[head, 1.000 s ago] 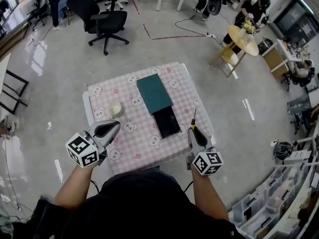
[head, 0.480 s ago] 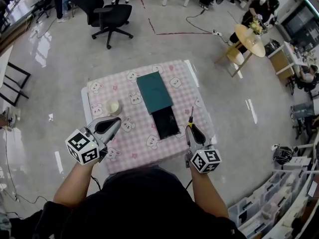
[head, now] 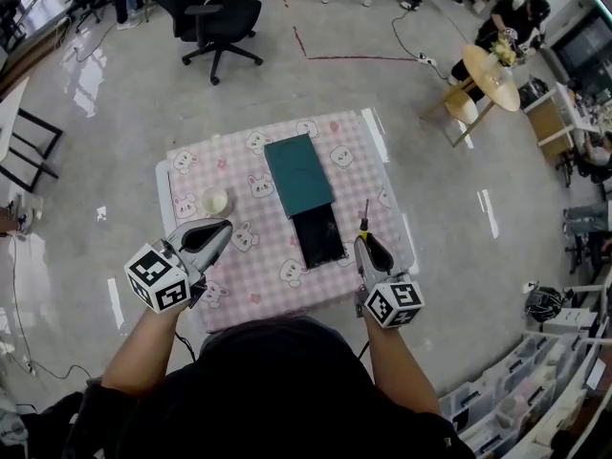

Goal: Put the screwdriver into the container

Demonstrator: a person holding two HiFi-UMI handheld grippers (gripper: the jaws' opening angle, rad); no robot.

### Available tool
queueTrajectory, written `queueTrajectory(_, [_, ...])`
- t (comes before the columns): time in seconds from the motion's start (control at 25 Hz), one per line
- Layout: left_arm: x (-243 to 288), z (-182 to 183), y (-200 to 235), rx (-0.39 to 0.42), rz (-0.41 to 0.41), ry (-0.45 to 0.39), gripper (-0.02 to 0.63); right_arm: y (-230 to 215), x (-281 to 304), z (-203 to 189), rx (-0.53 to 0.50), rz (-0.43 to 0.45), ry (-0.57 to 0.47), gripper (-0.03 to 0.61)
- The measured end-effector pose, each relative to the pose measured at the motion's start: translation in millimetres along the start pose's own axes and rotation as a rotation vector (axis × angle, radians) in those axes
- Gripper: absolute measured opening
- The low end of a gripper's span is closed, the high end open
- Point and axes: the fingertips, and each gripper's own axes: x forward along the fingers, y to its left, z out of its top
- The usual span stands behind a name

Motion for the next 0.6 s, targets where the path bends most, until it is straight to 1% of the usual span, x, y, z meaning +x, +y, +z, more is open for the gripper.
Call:
queueTrajectory(0.48, [12.2,3.9,11.0,-0.008,0.026,-0.008,0.000,-7.2,26.9,-12.2,-0.011,0.041,0.065,0.109])
queueTrajectory(0.6, [15.0,3.3,11.7,-0.010,0.031,-0.008,0.000,-9.4,30.5,-17.6,-0.028,0.050,0.085,0.109])
